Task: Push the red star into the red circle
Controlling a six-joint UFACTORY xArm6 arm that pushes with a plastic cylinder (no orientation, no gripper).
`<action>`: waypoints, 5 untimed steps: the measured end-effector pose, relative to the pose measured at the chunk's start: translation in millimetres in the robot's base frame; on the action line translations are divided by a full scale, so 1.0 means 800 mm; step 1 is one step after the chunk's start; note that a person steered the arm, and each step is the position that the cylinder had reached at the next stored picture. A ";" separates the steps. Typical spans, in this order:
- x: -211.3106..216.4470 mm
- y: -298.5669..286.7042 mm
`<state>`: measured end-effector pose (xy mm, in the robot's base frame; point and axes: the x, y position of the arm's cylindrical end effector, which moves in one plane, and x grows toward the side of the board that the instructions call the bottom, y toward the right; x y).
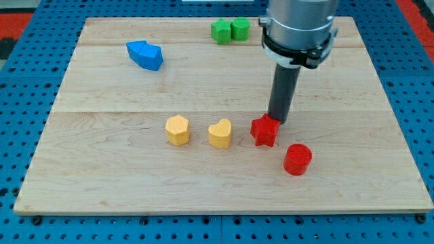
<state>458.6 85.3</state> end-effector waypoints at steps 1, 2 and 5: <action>-0.035 -0.054; 0.030 -0.022; 0.015 0.011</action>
